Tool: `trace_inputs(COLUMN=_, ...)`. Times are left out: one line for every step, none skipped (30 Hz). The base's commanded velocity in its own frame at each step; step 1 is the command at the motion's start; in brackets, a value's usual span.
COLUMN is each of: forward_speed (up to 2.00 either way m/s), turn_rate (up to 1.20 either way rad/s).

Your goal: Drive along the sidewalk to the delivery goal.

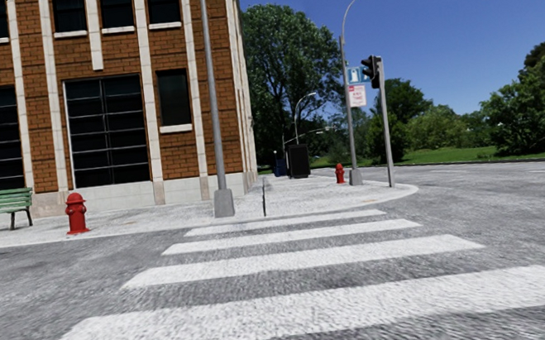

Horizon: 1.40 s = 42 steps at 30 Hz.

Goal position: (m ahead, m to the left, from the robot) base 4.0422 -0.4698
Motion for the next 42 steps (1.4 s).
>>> trace_inputs(forward_speed=1.61, turn_rate=0.0)
trace_inputs(forward_speed=1.61, turn_rate=0.0)
trace_inputs(forward_speed=1.61, turn_rate=0.0)
trace_inputs(forward_speed=1.61, turn_rate=0.0)
trace_inputs(forward_speed=1.61, turn_rate=0.0)
trace_inputs(forward_speed=1.61, turn_rate=0.0)
trace_inputs(forward_speed=1.61, turn_rate=0.0)
trace_inputs(forward_speed=1.61, turn_rate=0.0)
trace_inputs(forward_speed=1.61, turn_rate=0.0)
trace_inputs(forward_speed=1.61, turn_rate=0.0)
trace_inputs(forward_speed=1.61, turn_rate=0.0)
trace_inputs(forward_speed=1.61, turn_rate=0.0)
trace_inputs(forward_speed=1.61, turn_rate=0.0)
trace_inputs(forward_speed=1.61, turn_rate=0.0)
trace_inputs(forward_speed=1.61, turn_rate=0.0)
trace_inputs(forward_speed=1.61, turn_rate=0.0)
trace_inputs(forward_speed=1.61, turn_rate=0.0)
trace_inputs(forward_speed=1.61, turn_rate=0.0)
trace_inputs(forward_speed=1.61, turn_rate=0.0)
trace_inputs(forward_speed=1.61, turn_rate=0.0)
trace_inputs(forward_speed=1.61, turn_rate=0.0)
trace_inputs(forward_speed=1.61, turn_rate=0.0)
trace_inputs(forward_speed=1.61, turn_rate=0.0)
trace_inputs(forward_speed=1.61, turn_rate=0.0)
trace_inputs(forward_speed=1.61, turn_rate=0.0)
trace_inputs(forward_speed=1.61, turn_rate=0.0)
trace_inputs(forward_speed=1.61, turn_rate=0.0)
trace_inputs(forward_speed=1.61, turn_rate=0.0)
trace_inputs(forward_speed=1.61, turn_rate=0.0)
trace_inputs(forward_speed=1.61, turn_rate=0.0)
trace_inputs(forward_speed=2.0, turn_rate=0.0)
trace_inputs(forward_speed=2.0, turn_rate=0.0)
trace_inputs(forward_speed=2.0, turn_rate=0.0)
trace_inputs(forward_speed=2.0, turn_rate=0.0)
trace_inputs(forward_speed=2.0, turn_rate=0.0)
trace_inputs(forward_speed=2.0, turn_rate=0.0)
trace_inputs(forward_speed=2.0, turn_rate=0.0)
trace_inputs(forward_speed=2.0, turn_rate=0.0)
trace_inputs(forward_speed=2.0, turn_rate=0.0)
trace_inputs(forward_speed=2.0, turn_rate=0.0)
trace_inputs(forward_speed=2.0, turn_rate=0.0)
trace_inputs(forward_speed=2.0, turn_rate=0.0)
